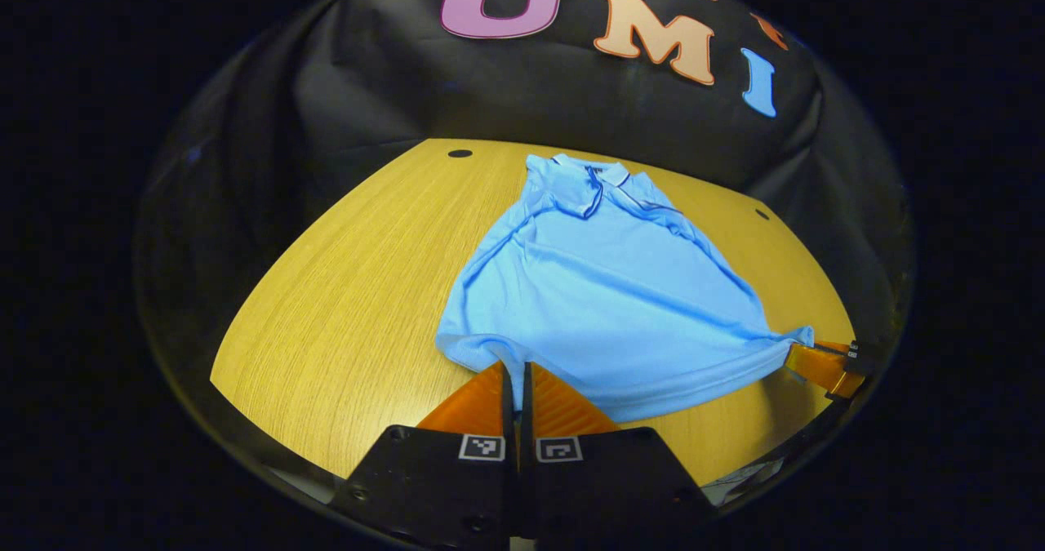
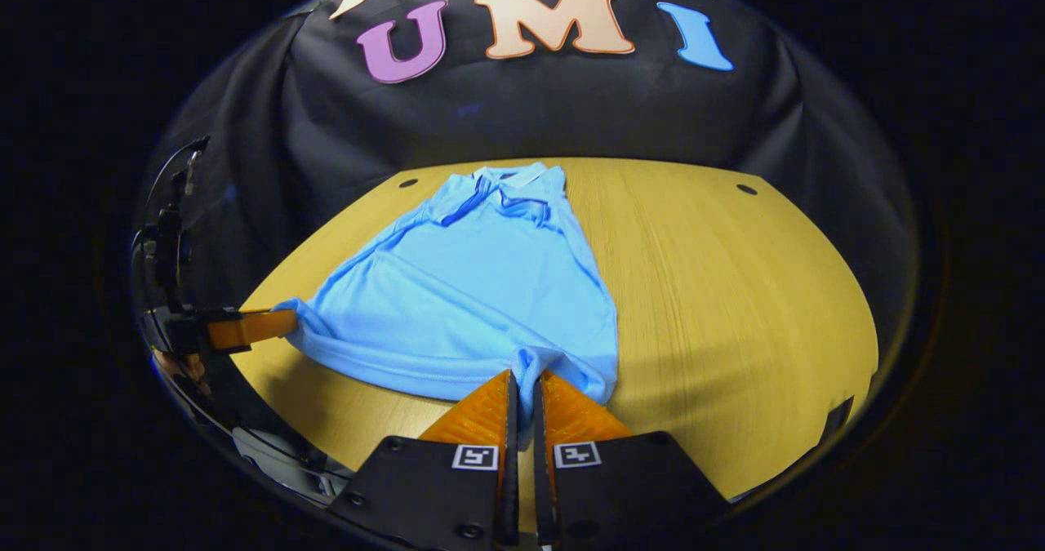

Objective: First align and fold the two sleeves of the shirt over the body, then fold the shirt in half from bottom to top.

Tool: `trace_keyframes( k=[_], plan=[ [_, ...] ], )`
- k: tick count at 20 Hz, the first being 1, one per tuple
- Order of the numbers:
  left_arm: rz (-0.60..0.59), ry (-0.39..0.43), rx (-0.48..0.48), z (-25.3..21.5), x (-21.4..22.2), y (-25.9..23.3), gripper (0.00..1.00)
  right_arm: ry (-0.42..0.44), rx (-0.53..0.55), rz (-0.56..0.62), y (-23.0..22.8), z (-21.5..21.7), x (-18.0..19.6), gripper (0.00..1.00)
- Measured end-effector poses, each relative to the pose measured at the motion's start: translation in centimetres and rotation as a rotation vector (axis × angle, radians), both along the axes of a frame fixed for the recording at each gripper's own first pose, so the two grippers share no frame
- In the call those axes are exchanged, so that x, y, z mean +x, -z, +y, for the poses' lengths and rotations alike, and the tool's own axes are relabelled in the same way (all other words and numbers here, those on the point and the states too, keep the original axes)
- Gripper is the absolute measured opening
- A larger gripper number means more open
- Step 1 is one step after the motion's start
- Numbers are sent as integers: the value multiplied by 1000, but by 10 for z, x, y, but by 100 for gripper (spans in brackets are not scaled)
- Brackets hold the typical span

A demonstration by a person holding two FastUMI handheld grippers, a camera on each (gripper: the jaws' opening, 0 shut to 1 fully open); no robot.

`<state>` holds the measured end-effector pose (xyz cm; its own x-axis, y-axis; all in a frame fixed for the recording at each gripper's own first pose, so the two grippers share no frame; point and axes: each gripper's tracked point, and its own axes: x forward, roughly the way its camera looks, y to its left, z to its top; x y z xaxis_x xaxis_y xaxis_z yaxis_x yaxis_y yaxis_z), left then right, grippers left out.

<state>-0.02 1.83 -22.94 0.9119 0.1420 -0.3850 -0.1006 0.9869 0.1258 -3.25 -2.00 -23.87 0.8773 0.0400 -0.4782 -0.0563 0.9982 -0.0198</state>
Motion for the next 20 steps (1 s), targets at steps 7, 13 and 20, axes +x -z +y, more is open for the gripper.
trace_keyframes(
  k=[7, 13, 20],
  plan=[
    [-102, 67, -5, -4, 76, -78, 0, 6, -10, -108, -61, 7, 80, 11],
    [-156, 139, -30, -10, 170, -136, 0, 65, -34, -166, -94, -1, 174, 11],
    [-135, 182, 16, 1, 286, -157, 0, 119, -57, -200, -112, -12, 293, 2]
  ],
)
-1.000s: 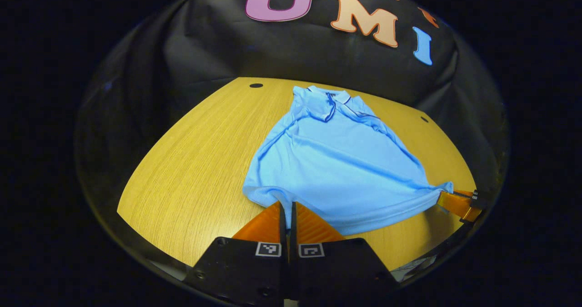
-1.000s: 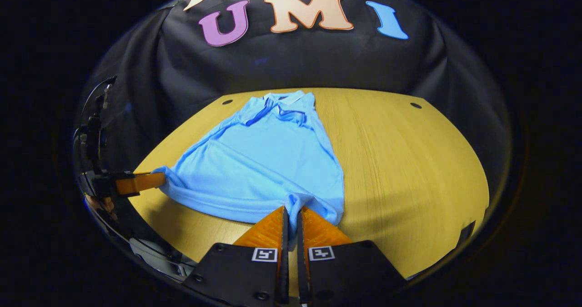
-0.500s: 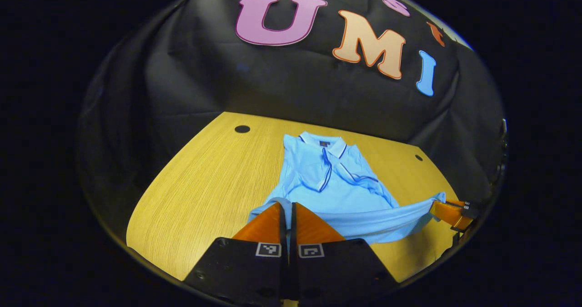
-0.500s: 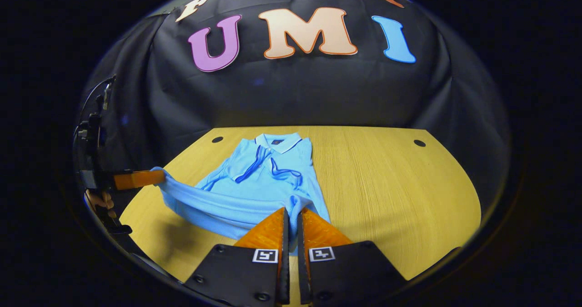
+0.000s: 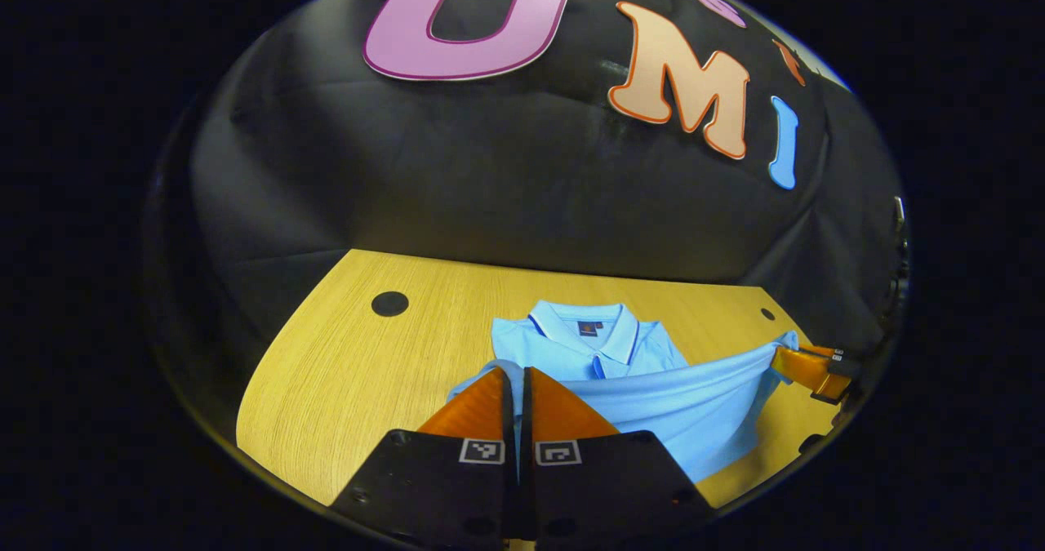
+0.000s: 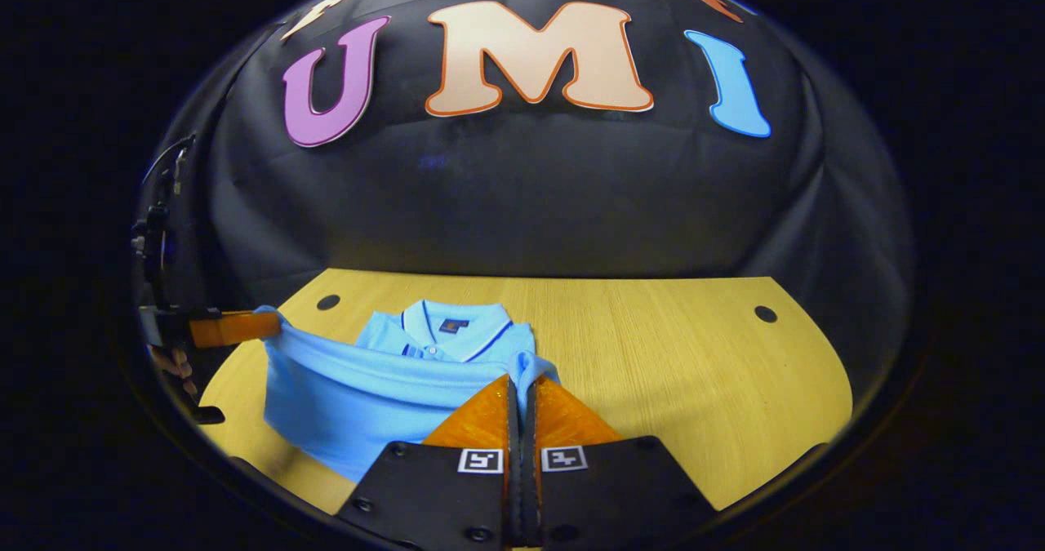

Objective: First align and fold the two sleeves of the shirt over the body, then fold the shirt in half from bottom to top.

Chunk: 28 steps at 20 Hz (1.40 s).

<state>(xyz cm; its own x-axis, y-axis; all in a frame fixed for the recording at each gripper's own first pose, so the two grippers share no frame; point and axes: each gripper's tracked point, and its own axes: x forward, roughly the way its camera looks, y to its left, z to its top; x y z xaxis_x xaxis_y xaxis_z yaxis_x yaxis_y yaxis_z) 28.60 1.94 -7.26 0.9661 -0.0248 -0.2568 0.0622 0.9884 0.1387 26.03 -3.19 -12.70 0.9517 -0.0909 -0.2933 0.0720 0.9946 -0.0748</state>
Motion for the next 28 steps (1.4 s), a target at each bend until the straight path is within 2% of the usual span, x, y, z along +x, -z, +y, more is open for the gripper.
trace_keyframes(
  k=[7, 11, 13, 14, 16, 17, 18, 21, 22, 24, 25, 26, 28],
  plan=[
    [38, -42, -30, 19, 83, 12, 0, 55, 57, 23, 23, -12, 79, 2],
    [71, -45, 33, 24, 111, 28, 0, 86, 108, 25, 31, -16, 106, 2],
    [87, -74, 70, 31, 113, 34, 0, 88, 158, 44, 36, -17, 107, 7],
    [93, -79, 62, 31, 110, 32, 8, 79, 171, 43, 35, -15, 107, 38],
    [63, -126, 30, 39, 105, 33, 69, 76, 166, 12, 26, -16, 101, 99],
    [48, -148, 24, 44, 94, 21, 100, 69, 167, 8, 21, -13, 92, 94],
    [36, -155, 23, 49, 83, 17, 93, 66, 167, 12, 19, -12, 82, 98],
    [22, -135, 18, 44, 38, 0, 96, 45, 155, 12, 7, -7, 42, 98],
    [16, -132, 20, 44, 20, -6, 96, 33, 153, 13, 3, -3, 26, 94],
    [13, -125, 16, 40, -20, -13, 96, 9, 149, 8, -7, 5, -8, 98],
    [10, -127, 8, 39, -40, -17, 96, -2, 149, 6, -13, 9, -25, 94],
    [11, -131, 4, 38, -61, -19, 98, -10, 152, 6, -18, 15, -43, 98],
    [2, -146, -3, 37, -101, -21, 96, -30, 167, -7, -29, 27, -79, 98]
  ],
)
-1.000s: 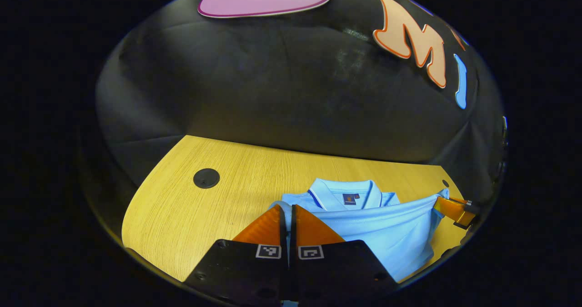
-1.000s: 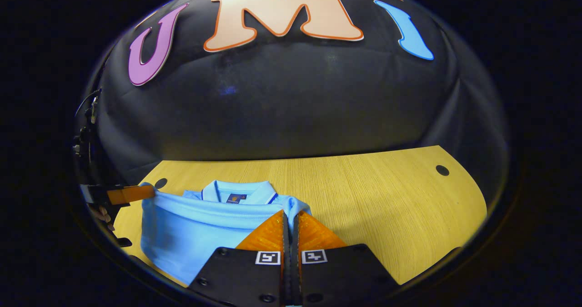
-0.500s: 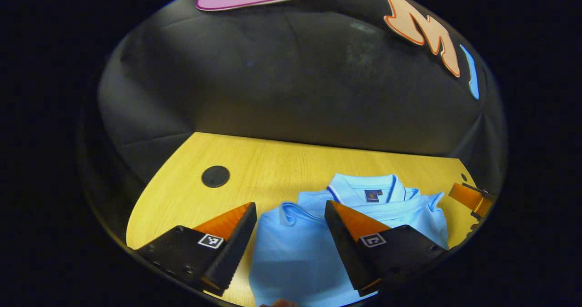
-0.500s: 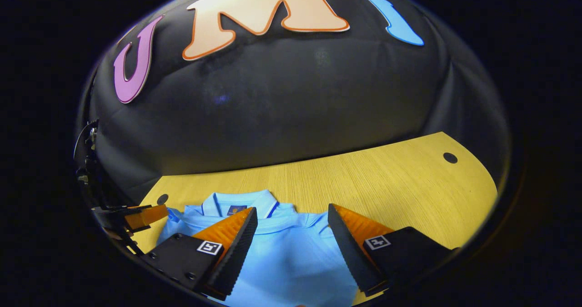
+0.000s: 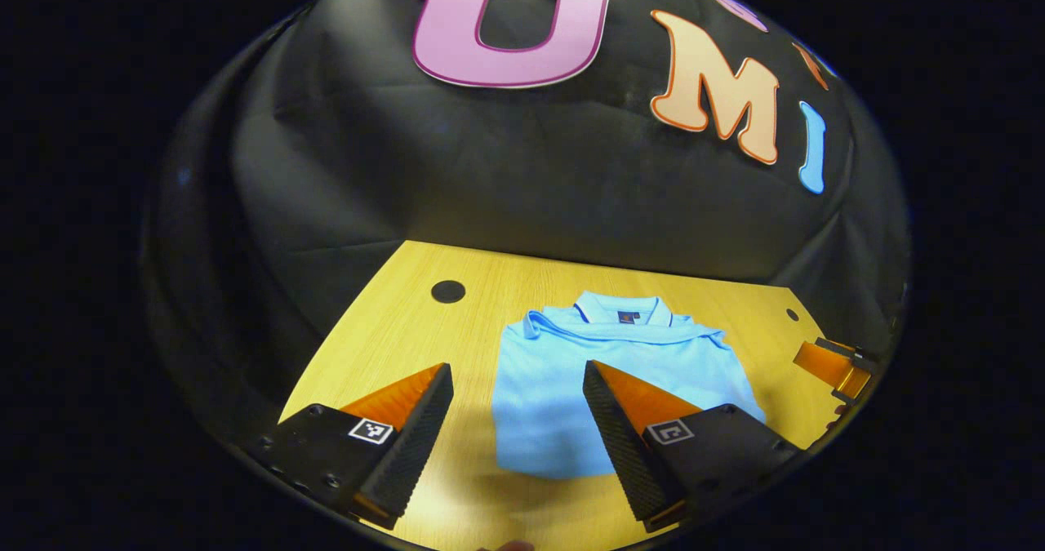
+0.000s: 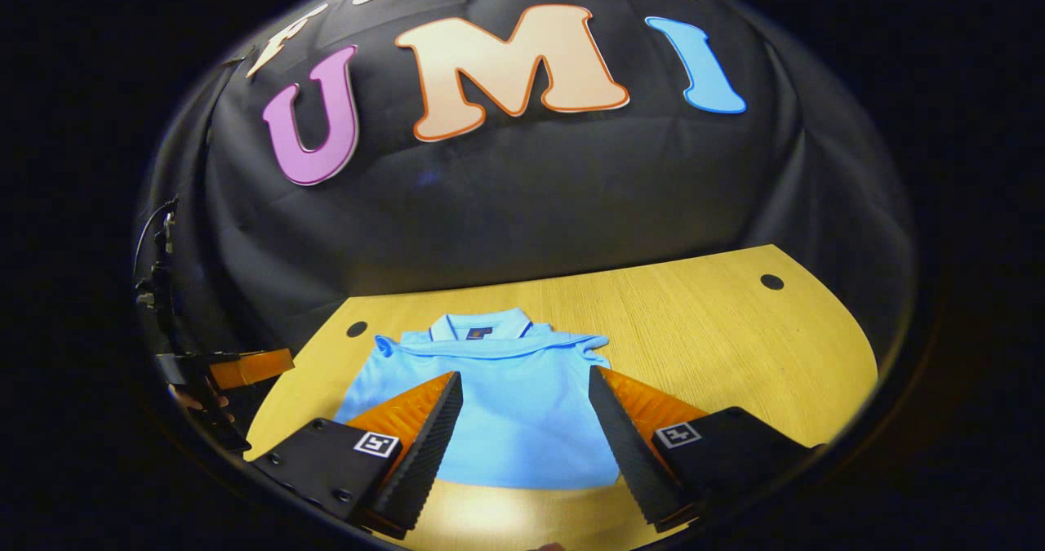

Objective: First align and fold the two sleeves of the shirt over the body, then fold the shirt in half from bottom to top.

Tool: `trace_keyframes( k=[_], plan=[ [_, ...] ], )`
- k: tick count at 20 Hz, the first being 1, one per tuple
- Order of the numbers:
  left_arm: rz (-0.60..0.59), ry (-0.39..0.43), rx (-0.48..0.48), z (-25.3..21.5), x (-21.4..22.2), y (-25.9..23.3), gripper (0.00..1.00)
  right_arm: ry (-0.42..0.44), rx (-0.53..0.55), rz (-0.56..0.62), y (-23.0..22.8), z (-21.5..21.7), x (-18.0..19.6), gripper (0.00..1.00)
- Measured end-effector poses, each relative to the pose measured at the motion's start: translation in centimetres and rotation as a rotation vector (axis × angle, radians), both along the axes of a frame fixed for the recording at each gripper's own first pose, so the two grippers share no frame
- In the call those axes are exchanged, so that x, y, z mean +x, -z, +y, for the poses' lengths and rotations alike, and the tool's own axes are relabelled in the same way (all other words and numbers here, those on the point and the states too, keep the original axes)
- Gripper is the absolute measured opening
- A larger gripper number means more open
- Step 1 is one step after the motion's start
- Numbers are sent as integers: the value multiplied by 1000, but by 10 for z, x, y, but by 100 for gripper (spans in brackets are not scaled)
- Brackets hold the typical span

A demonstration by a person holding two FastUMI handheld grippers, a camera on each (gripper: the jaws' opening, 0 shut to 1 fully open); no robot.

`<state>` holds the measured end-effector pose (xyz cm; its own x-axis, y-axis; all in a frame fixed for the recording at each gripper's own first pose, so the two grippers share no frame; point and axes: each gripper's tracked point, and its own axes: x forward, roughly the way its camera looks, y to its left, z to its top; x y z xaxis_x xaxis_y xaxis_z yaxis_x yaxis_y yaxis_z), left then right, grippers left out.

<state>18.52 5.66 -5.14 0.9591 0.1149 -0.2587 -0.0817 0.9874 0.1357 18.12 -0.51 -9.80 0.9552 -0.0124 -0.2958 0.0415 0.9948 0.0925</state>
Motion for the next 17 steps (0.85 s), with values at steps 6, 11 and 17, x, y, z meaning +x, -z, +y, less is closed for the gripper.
trace_keyframes(
  k=[6, 11, 17],
  plan=[
    [-17, -21, -16, -10, -96, 1, 96, -55, 68, -23, -18, 29, -94, 97],
    [26, 18, 6, -25, -143, 24, 96, -58, 46, -39, -17, 32, -128, 97],
    [122, 83, -29, -60, -165, 61, 96, -75, 37, -42, -13, 33, -159, 97]
  ],
)
